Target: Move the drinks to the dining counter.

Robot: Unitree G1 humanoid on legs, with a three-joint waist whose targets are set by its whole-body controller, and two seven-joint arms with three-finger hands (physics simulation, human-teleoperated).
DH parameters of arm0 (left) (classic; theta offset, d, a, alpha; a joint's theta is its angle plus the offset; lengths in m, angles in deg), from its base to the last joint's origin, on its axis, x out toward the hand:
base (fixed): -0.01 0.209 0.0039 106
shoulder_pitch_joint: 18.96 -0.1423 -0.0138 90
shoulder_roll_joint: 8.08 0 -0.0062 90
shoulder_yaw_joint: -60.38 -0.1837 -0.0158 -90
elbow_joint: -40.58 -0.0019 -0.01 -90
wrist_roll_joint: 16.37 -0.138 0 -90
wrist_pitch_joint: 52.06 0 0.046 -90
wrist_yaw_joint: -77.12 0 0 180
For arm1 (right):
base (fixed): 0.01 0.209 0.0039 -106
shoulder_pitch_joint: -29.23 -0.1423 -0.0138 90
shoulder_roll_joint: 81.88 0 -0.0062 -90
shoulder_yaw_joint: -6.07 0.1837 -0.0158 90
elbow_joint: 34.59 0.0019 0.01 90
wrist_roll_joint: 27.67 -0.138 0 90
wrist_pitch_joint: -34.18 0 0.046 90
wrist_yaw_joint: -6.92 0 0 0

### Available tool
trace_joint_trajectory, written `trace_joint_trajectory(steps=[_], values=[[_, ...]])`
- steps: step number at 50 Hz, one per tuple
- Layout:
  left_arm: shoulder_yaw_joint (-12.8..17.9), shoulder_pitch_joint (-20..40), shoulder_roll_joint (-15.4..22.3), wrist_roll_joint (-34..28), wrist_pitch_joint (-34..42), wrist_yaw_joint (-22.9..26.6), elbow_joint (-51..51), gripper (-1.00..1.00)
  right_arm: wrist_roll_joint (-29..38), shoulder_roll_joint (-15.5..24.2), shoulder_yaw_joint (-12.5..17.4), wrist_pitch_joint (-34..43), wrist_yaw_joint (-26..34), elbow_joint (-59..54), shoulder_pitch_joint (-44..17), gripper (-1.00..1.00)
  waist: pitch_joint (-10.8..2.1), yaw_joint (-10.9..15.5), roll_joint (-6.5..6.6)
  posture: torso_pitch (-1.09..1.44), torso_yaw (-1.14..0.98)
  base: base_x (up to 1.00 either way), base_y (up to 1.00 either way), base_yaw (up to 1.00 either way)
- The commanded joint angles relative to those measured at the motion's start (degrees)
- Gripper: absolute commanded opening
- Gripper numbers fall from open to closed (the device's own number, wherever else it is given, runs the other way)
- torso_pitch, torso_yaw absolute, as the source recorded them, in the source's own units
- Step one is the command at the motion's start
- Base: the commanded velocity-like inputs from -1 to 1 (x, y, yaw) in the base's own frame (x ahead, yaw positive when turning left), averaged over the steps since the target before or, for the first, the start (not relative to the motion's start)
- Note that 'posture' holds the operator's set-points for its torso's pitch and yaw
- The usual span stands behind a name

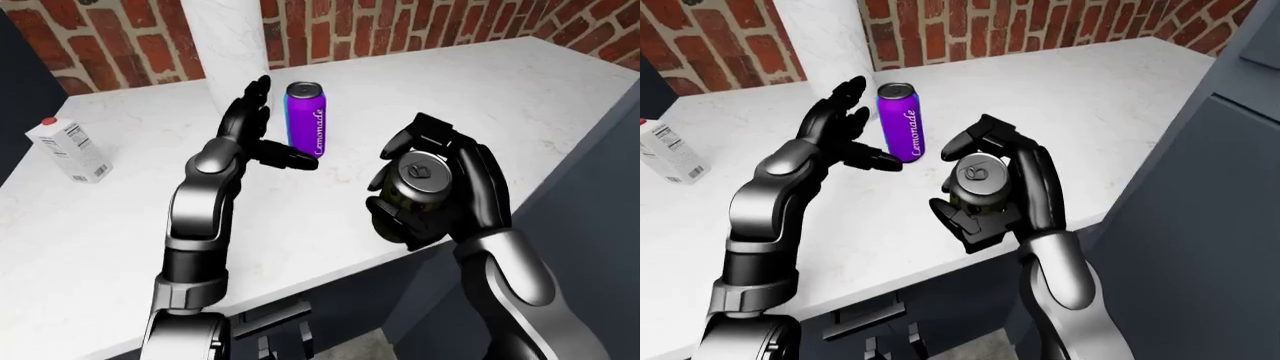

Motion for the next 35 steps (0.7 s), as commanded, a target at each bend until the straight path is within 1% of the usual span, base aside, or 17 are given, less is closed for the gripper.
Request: trace_joint_trajectory(steps=[1,5,8,13,15,18,22,26,27,28,30,31,32,33,34,35], values=[[0.0,2.6,0.2,0.3,-4.2,1.5,0.2,1.0,0.2,0.0,0.3,-2.6,0.0,1.6,-1.3,-1.0,-1.46,-0.1,0.01,0.0,0.0,0.0,0.0,0.0],[0.0,4.2,-0.2,-0.3,-6.1,1.7,-3.8,1.0,0.3,-0.2,0.3,-3.0,0.3,1.2,-1.1,-1.0,-1.61,0.0,-0.05,0.0,0.0,0.0,0.0,0.0],[0.9,7.8,0.1,-0.4,-8.8,-0.3,-11.4,1.0,0.2,-0.2,0.3,-2.6,0.3,1.8,-1.2,-1.0,-1.56,0.0,-0.15,0.0,0.0,0.0,0.0,0.0],[1.2,12.3,0.0,1.0,-12.7,-2.5,-20.4,1.0,0.6,-0.4,-0.3,-3.4,0.4,1.5,-0.5,-1.0,-1.68,0.0,-0.15,0.0,0.0,0.0,0.0,0.0],[0.9,13.7,-0.2,1.6,-14.7,-2.4,-24.1,1.0,0.7,-0.4,-0.3,-3.9,0.6,1.3,-0.1,-1.0,-1.72,0.0,-0.16,0.0,0.0,0.0,0.0,0.0],[0.6,15.1,-0.2,2.4,-16.3,-2.0,-27.5,1.0,0.7,-0.6,-0.3,-4.0,0.6,1.1,-0.1,-1.0,-1.81,0.0,-0.17,0.0,0.0,0.0,0.0,0.0],[-0.3,15.7,-1.3,2.4,-16.1,-1.5,-27.7,1.0,0.8,-0.7,-0.4,-4.5,0.6,0.9,0.3,-1.0,-1.86,-0.1,-0.14,0.0,0.0,0.0,0.0,0.0],[-0.4,17.4,-1.7,2.0,-18.5,-1.2,-32.6,1.0,0.6,-0.7,-0.1,-4.1,0.7,1.1,0.0,-1.0,-1.82,-0.1,-0.22,0.0,0.0,0.0,0.0,0.0],[-0.5,17.6,-1.8,1.9,-18.6,-1.1,-33.1,0.83,0.6,-0.7,0.0,-4.3,0.7,0.9,0.1,-1.0,-1.82,-0.1,-0.23,0.0,0.0,0.0,0.0,0.0],[-0.5,17.7,-1.9,1.8,-19.0,-1.1,-33.8,0.34,0.6,-0.7,-0.1,-4.4,0.7,0.9,0.2,-1.0,-1.81,-0.1,-0.24,0.0,0.0,0.0,0.0,0.0],[-0.7,17.9,-2.1,1.6,-19.4,-0.9,-34.5,-0.21,0.7,-0.7,-0.4,-4.4,0.7,0.9,0.3,-1.0,-1.83,-0.2,-0.23,0.0,0.0,0.0,0.0,0.0],[-0.7,18.0,-2.2,1.6,-19.4,-0.9,-34.5,-0.64,0.6,-0.7,-0.3,-4.4,0.7,0.9,0.2,-1.0,-1.84,-0.2,-0.22,0.0,0.0,0.0,0.0,0.0],[-0.7,17.8,-2.2,1.6,-19.3,-0.9,-34.2,-0.73,0.7,-0.6,-0.3,-4.6,0.8,0.8,0.4,-1.0,-1.86,-0.2,-0.22,0.0,0.0,0.0,0.0,0.0],[-0.7,17.6,-2.2,1.6,-19.1,-0.9,-33.8,-0.9,0.7,-0.6,-0.3,-4.7,0.8,0.7,0.4,-1.0,-1.86,-0.2,-0.21,0.0,0.0,0.0,0.0,0.0],[-0.6,17.2,-2.2,1.6,-18.6,-1.0,-32.9,-1.0,0.7,-0.7,-0.4,-4.9,0.8,0.7,0.6,-1.0,-1.85,-0.2,-0.21,0.0,0.0,0.0,0.0,0.0],[-0.5,17.0,-2.2,1.6,-18.5,-1.0,-32.5,-1.0,0.8,-0.7,-0.5,-4.9,0.8,0.6,0.5,-1.0,-1.84,-0.2,-0.21,0.0,0.0,0.0,0.0,0.0]])
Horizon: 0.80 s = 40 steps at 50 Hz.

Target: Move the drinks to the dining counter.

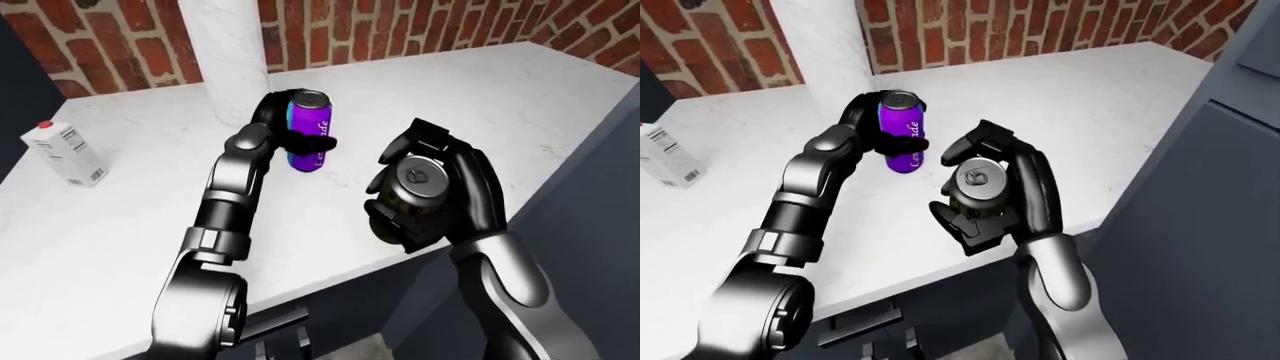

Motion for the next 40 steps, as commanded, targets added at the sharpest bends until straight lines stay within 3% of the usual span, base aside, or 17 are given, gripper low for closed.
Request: trace_joint_trajectory(steps=[1,6,10,18,22,29,33,36,37,38,39,40], values=[[0.6,2.1,0.6,0.3,-1.1,-0.2,3.5,-1.0,-0.1,-0.1,0.1,-1.9,-0.2,2.1,-1.5,-1.0,-1.6,0.0,-0.02,0.0,0.0,0.0,0.0,0.0],[1.1,1.7,1.3,1.1,6.4,-1.5,12.3,-1.0,-0.5,0.3,1.2,0.2,-0.3,2.8,-3.6,-1.0,-1.52,-0.1,0.09,0.0,0.0,0.0,0.0,0.0],[0.9,-1.1,1.6,2.5,19.3,-2.5,29.3,-1.0,-2.2,1.2,4.0,6.5,-1.7,5.0,-8.3,-1.0,-1.2,-0.3,0.17,0.0,0.0,0.0,0.0,0.0],[2.0,-4.5,2.4,5.8,35.3,-3.9,52.3,-1.0,-5.9,2.2,6.5,10.9,-4.5,6.3,-12.3,-1.0,-0.47,-0.3,0.24,0.0,0.0,0.0,0.0,0.0],[2.0,-4.5,2.9,6.7,38.4,-4.1,56.2,-1.0,-7.6,2.4,6.6,10.9,-5.8,6.6,-12.1,-1.0,-2.44,0.2,0.71,0.0,0.0,-0.45,0.0,0.0],[2.2,-4.8,2.8,8.8,40.3,-4.6,58.4,-1.0,-8.5,2.2,5.1,9.0,-7.7,6.3,-10.8,-1.0,-1.73,-0.1,1.86,0.0,0.0,-0.85,0.03,0.0],[2.3,-4.2,3.0,9.4,40.4,-5.0,58.0,-1.0,-8.4,2.4,4.4,7.7,-7.8,5.7,-9.9,-1.0,-2.2,-1.0,2.42,0.0,0.0,-0.9,0.04,0.0],[2.4,-4.5,2.9,9.8,40.2,-5.3,58.0,-1.0,-7.7,2.6,3.7,6.2,-7.4,5.0,-8.8,-1.0,-1.41,-1.8,0.72,0.0,0.0,-0.9,0.04,0.0],[2.4,-4.5,2.9,10.0,40.3,-5.4,58.1,-1.0,-7.6,2.6,3.6,6.3,-7.3,5.0,-8.8,-1.0,-1.4,-2.1,-0.69,0.0,0.0,-0.91,0.08,0.0],[2.4,-4.4,2.9,10.1,40.4,-5.5,58.2,-1.0,-7.5,2.6,3.6,6.3,-7.3,5.1,-8.8,-1.0,-2.01,-2.6,-3.92,0.0,0.0,-0.91,0.12,0.0],[2.4,-4.3,3.0,10.2,40.3,-5.6,58.1,-1.0,-7.4,2.5,3.5,6.3,-7.2,5.1,-8.8,-1.0,-1.44,-3.1,-2.24,0.0,0.0,-0.9,0.19,0.0],[2.6,-4.3,3.0,10.5,40.4,-5.7,58.4,-1.0,-7.1,2.4,3.1,6.1,-7.2,5.0,-8.6,-1.0,-2.81,-3.3,-3.26,0.0,0.0,-0.9,0.24,0.0]])
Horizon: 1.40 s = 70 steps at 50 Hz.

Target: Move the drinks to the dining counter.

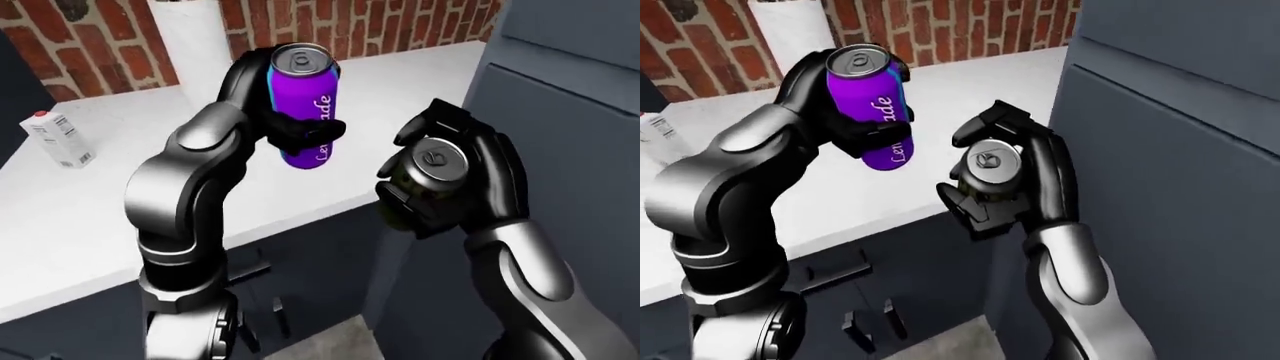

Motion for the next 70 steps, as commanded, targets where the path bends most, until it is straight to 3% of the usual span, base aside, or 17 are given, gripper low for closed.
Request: trace_joint_trajectory(steps=[1,10,16,17,21,25,26,29,34,38,39,44,52,53,56,59,70], values=[[2.3,2.4,1.1,0.3,-1.3,-0.8,1.4,-1.0,0.2,-0.5,-1.2,-2.7,0.3,1.6,-2.0,-1.0,-2.56,0.6,-1.1,0.0,0.0,-0.9,0.23,0.0],[3.0,3.0,1.9,2.9,-0.4,-2.4,2.0,-1.0,1.5,-1.2,-2.1,-2.2,0.9,1.9,-2.2,-1.0,-0.14,-0.2,0.95,0.0,0.0,-0.66,0.49,0.0],[2.7,2.7,2.3,3.7,-0.5,-2.9,2.2,-1.0,2.3,-1.4,-2.5,-2.7,1.5,1.7,-1.8,-1.0,0.33,-0.2,8.09,0.0,0.0,-0.28,0.81,0.0],[2.7,2.7,2.4,3.8,-0.4,-3.0,2.3,-1.0,2.4,-1.5,-2.5,-2.4,1.5,2.0,-1.7,-1.0,3.13,1.5,4.07,0.0,0.0,-0.23,1.0,0.0],[2.5,2.5,2.2,4.3,-0.1,-3.3,3.0,-1.0,2.7,-1.6,-2.3,-2.9,2.0,1.5,-1.4,-1.0,0.83,1.1,3.86,0.0,0.0,-0.23,1.0,0.0],[1.8,1.6,2.0,4.2,-0.4,-3.3,3.5,-1.0,2.3,-1.8,-1.3,-2.3,2.1,1.6,-1.6,-1.0,0.27,1.9,-2.63,0.0,0.0,-0.23,1.0,0.0],[1.6,1.3,2.0,4.1,-0.5,-3.2,3.8,-1.0,2.1,-1.9,-1.1,-2.3,2.1,1.6,-1.5,-1.0,2.53,1.5,-0.1,0.0,0.0,-0.23,1.0,0.0],[1.2,1.4,1.6,3.8,-0.6,-2.9,3.7,-1.0,1.3,-2.2,-0.5,-1.8,1.7,1.9,-1.7,-1.0,0.12,2.9,-1.11,0.0,0.0,-0.23,1.0,0.0],[1.2,1.0,1.5,3.5,-0.6,-2.5,4.2,-1.0,1.1,-1.6,-0.9,-3.0,1.7,1.7,-0.8,-1.0,2.05,3.0,2.18,0.0,0.0,-0.22,1.0,0.0],[1.3,-0.1,1.3,3.2,-0.1,-2.3,5.7,-1.0,1.5,-1.3,-1.5,-4.0,1.9,1.4,0.1,-1.0,0.12,2.3,11.52,0.0,0.0,-0.1,1.0,0.0],[1.2,-0.5,1.2,3.2,0.3,-2.3,6.4,-1.0,1.9,-1.1,-1.7,-4.2,1.9,1.3,0.3,-1.0,3.19,2.8,6.51,0.0,0.0,-0.08,1.0,0.0],[1.5,-2.7,0.9,3.5,1.6,-2.3,10.0,-1.0,4.0,-0.8,-2.4,-5.4,3.1,1.2,1.5,-1.0,1.65,5.0,6.18,0.0,0.0,0.0,0.2,0.8],[2.0,-6.2,1.2,3.6,4.1,-2.1,16.9,-1.0,5.5,-1.9,-3.3,-7.4,5.2,1.0,3.6,-1.0,0.71,3.5,-4.98,0.0,0.0,0.0,0.0,1.0],[2.2,-6.5,1.3,3.6,4.5,-2.1,17.6,-1.0,5.5,-2.0,-3.2,-7.4,5.4,0.9,3.6,-1.0,3.1,5.0,-0.94,0.0,0.0,0.0,0.0,1.0],[3.0,-8.3,1.5,4.0,4.9,-2.1,19.6,-1.0,5.9,-2.2,-3.5,-7.6,5.5,0.9,3.5,-1.0,1.23,4.9,1.16,0.0,0.0,0.0,0.0,1.0],[3.4,-10.1,1.8,4.2,4.8,-1.9,21.0,-1.0,6.3,-2.3,-3.6,-8.0,5.8,0.5,3.5,-1.0,0.29,5.6,8.04,0.0,0.0,0.0,0.0,1.0],[4.8,-18.8,2.0,4.8,3.4,-1.8,26.9,-1.0,7.3,-2.8,-2.8,-12.2,6.6,-1.7,5.6,-1.0,1.7,6.4,2.8,0.0,0.0,0.0,0.0,1.0]])
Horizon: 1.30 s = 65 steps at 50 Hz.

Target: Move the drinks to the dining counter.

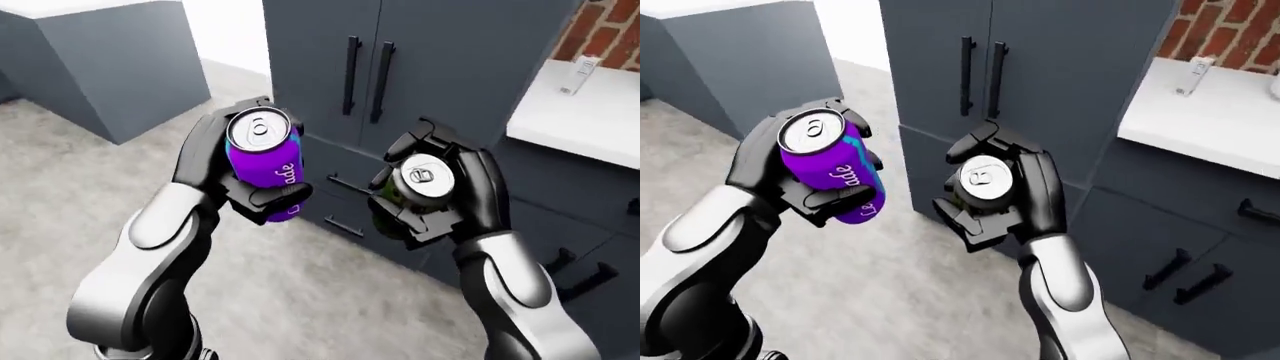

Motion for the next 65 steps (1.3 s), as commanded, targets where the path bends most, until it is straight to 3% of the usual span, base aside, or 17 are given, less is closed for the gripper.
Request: trace_joint_trajectory(steps=[1,6,15,19,20,23,30,33,34,41,45,47,48,57,60,63,65], values=[[0.9,1.2,0.1,0.4,-0.7,0.1,2.9,-1.0,0.1,0.1,0.5,-3.1,-0.5,1.2,-0.9,-1.0,-1.1,-0.4,0.42,0.0,0.0,0.0,0.0,1.0],[2.0,-0.4,0.9,0.9,0.4,0.3,5.4,-1.0,0.1,-0.1,-0.2,-4.2,-1.2,1.0,0.0,-1.0,-2.31,-0.4,-5.0,0.0,0.0,0.0,0.0,1.0],[2.7,-3.2,0.6,1.5,0.1,0.2,7.1,-1.0,-1.2,0.1,1.1,-2.7,-1.8,1.8,-0.9,-1.0,-1.17,-1.9,1.04,0.0,0.0,0.0,0.0,1.0],[2.9,-4.3,0.9,1.5,-0.4,0.5,7.5,-1.0,-1.2,0.2,0.5,-3.6,-2.0,1.3,-0.4,-1.0,-4.02,-1.8,7.55,0.0,0.0,0.0,0.0,1.0],[3.1,-4.4,0.9,1.6,-0.1,0.5,7.8,-1.0,-1.5,0.1,0.9,-3.5,-2.0,1.2,-0.6,-1.0,-1.5,-1.2,5.55,0.0,0.0,0.0,0.0,1.0],[2.9,-5.4,1.0,1.3,-1.0,0.8,7.8,-1.0,-1.8,0.2,1.0,-2.8,-2.3,1.2,-1.4,-1.0,-2.64,0.1,4.07,0.0,0.0,0.0,0.0,1.0],[2.9,-5.8,1.0,0.9,-1.8,1.3,7.4,-1.0,-1.4,0.1,-0.1,-2.8,-2.4,1.0,-1.6,-1.0,-0.77,-1.1,-0.53,0.0,0.0,0.0,0.0,1.0],[1.7,-6.6,1.2,-0.1,-2.9,1.8,6.9,-1.0,-1.5,0.2,0.5,-2.8,-2.2,0.8,-1.9,-1.0,-2.71,-1.5,-4.3,0.0,0.0,0.0,0.0,1.0],[1.7,-6.5,1.2,-0.2,-2.9,2.0,6.8,-1.0,-1.5,0.3,0.6,-3.1,-2.1,0.6,-2.0,-1.0,-0.99,-1.8,-3.11,0.0,0.0,0.0,0.0,1.0],[1.6,-6.7,0.8,-1.4,-3.0,2.9,7.4,-1.0,-1.4,0.3,0.4,-3.7,-2.1,0.3,-1.8,-1.0,-1.48,-1.6,0.24,0.0,0.0,0.0,0.0,1.0],[2.1,-6.2,0.7,-1.5,-2.3,3.2,7.6,-1.0,-1.1,0.1,0.0,-4.4,-2.3,-0.3,-1.8,-1.0,-1.82,-2.1,4.08,0.0,0.0,0.0,0.0,1.0],[1.8,-7.0,0.7,-1.9,-3.8,3.5,6.7,-1.0,-1.0,0.0,-0.1,-4.8,-2.2,-0.5,-1.5,-1.0,-4.1,-1.8,7.64,0.0,0.0,0.0,0.0,1.0],[1.9,-7.0,0.6,-1.9,-3.9,3.6,6.7,-1.0,-1.0,-0.1,0.0,-4.8,-2.2,-0.3,-1.4,-1.0,-1.92,-1.3,6.01,0.0,0.0,0.0,0.0,1.0],[2.5,-6.4,0.3,-1.5,-2.4,3.3,7.8,-1.0,1.7,0.0,-1.6,-4.4,-1.5,-0.4,-0.9,-1.0,-1.65,-1.0,1.35,0.0,0.0,0.04,0.0,0.52],[2.3,-6.8,0.3,-1.6,-3.1,3.4,7.4,-1.0,1.9,-0.6,-1.5,-5.2,-1.3,-0.8,-0.5,-1.0,2.43,-0.6,-0.81,0.0,0.0,0.91,0.0,0.0],[2.0,-7.1,0.2,-1.7,-3.4,3.3,7.4,-1.0,1.9,-0.7,-1.5,-5.3,-1.2,-0.6,-0.2,-1.0,0.31,-0.4,-4.39,0.0,0.0,1.0,0.0,0.0],[1.7,-7.5,0.2,-2.0,-4.0,3.4,7.0,-1.0,1.9,-0.8,-1.2,-5.7,-1.2,-1.0,-0.2,-1.0,1.47,-0.9,-1.97,0.0,0.0,1.0,0.0,0.0]])
